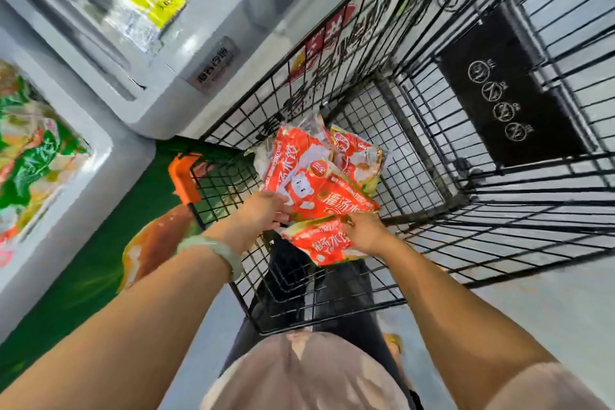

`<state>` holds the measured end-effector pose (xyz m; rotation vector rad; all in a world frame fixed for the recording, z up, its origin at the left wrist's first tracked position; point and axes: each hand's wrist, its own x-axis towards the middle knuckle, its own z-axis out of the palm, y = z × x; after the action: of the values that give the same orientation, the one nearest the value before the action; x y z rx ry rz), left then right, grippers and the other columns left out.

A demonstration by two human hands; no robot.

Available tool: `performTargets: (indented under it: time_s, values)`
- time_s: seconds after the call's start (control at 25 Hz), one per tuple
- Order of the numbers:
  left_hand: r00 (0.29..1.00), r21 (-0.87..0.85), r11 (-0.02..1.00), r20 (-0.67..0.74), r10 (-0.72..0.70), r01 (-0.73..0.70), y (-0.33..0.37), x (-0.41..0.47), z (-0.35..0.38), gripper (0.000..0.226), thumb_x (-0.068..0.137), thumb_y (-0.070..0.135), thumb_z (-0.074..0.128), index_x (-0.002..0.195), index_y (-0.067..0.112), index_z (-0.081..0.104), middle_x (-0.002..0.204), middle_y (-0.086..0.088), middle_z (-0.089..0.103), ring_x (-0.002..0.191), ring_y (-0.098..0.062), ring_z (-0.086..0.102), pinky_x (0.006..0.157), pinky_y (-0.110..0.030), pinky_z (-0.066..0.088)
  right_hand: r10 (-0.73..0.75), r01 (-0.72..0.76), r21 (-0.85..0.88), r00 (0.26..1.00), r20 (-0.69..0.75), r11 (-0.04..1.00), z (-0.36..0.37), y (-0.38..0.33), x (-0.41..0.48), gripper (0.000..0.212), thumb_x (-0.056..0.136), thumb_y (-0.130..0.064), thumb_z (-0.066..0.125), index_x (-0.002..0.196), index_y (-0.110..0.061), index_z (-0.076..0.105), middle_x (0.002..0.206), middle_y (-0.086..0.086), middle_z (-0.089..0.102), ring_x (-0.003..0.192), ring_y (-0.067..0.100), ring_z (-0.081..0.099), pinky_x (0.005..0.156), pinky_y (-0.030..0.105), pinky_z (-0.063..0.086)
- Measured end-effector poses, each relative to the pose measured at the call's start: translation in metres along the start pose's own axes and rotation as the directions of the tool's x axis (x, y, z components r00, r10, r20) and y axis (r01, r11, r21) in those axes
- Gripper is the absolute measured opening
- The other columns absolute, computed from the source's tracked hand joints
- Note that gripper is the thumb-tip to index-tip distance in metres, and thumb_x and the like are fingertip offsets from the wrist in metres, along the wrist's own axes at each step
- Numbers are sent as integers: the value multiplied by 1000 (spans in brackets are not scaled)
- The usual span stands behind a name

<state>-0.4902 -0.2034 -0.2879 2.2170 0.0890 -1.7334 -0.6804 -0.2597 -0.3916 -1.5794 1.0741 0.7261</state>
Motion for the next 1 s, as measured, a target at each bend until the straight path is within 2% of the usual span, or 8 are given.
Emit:
performTargets:
  time_s: [0.08, 0.2, 0.36, 0.48, 0.64, 0.72, 0.8, 1.0]
  values:
    - [999, -15, 999, -10, 39, -40, 5, -18, -6, 22, 100, 7, 38, 84, 13, 51, 77, -3, 55, 56, -7, 54, 46, -13, 45, -18, 17, 58, 1000, 21, 998, -3, -10, -15, 40, 98, -31, 43, 132, -9, 51, 136, 13, 52, 124, 31, 48, 102, 33, 39]
    - [997, -47, 997, -46, 62, -64, 7, -43, -24, 20, 99, 4, 36, 108, 7, 53, 85, -6, 56, 60, -11, 52, 36, -9, 42, 10, -23, 182, 997, 74, 983, -13, -29, -41, 41, 98, -36, 40, 133, -15, 47, 135, 10, 54, 121, 30, 52, 104, 44, 43]
    - [985, -108, 985, -121, 120, -133, -10, -66, -51, 26, 97, 6, 38, 117, 3, 54, 81, -3, 59, 63, -11, 57, 63, -22, 48, -2, -1, 284, 1000, 10, 959, -42, -62, -77, 39, 100, -31, 39, 135, -15, 46, 132, 9, 57, 120, 28, 54, 105, 42, 42]
    - [982, -227, 962, -149, 117, -149, -26, -89, -70, 18, 99, 7, 36, 92, 10, 53, 57, 4, 63, 51, -8, 58, 60, -22, 42, 26, -28, 378, 1000, 12, 925, -57, -91, -101, 37, 98, -31, 43, 126, -7, 49, 122, 16, 63, 108, 30, 63, 98, 43, 50]
    - [974, -328, 924, -171, 147, -197, -47, -109, -92, 26, 99, 9, 35, 76, 14, 45, 71, -1, 51, 59, -12, 43, 55, -21, 30, 26, -40, 401, 999, 40, 915, -61, -139, -121, 65, 77, -45, 70, 124, -5, 49, 112, 17, 69, 94, 30, 70, 85, 42, 57]
    - [970, -351, 910, -177, 167, -221, -61, -109, -106, 23, 99, 11, 35, 79, 16, 46, 73, -1, 51, 59, -11, 42, 54, -20, 30, -6, -10, 442, 999, 36, 897, -54, -168, -136, 38, 88, -32, 61, 110, -2, 53, 92, 14, 73, 74, 24, 71, 65, 31, 59]
    - [964, -367, 899, -195, 179, -241, -75, -115, -120, 18, 99, 15, 35, 88, 18, 48, 73, 1, 51, 60, -10, 43, 55, -21, 31, -37, 15, 481, 999, 34, 876, -42, -192, -150, 18, 95, -23, 51, 89, -7, 55, 72, 8, 70, 63, 19, 68, 57, 26, 57]
    - [976, -320, 922, -107, 192, -217, -123, -130, -174, 35, 103, 16, 28, 69, 19, 37, 72, 2, 40, 61, -9, 36, 57, -22, 28, -82, 71, 579, 997, -7, 812, 6, -244, -175, 20, 94, -31, 53, 92, -11, 57, 75, 9, 73, 66, 21, 72, 75, 35, 57]
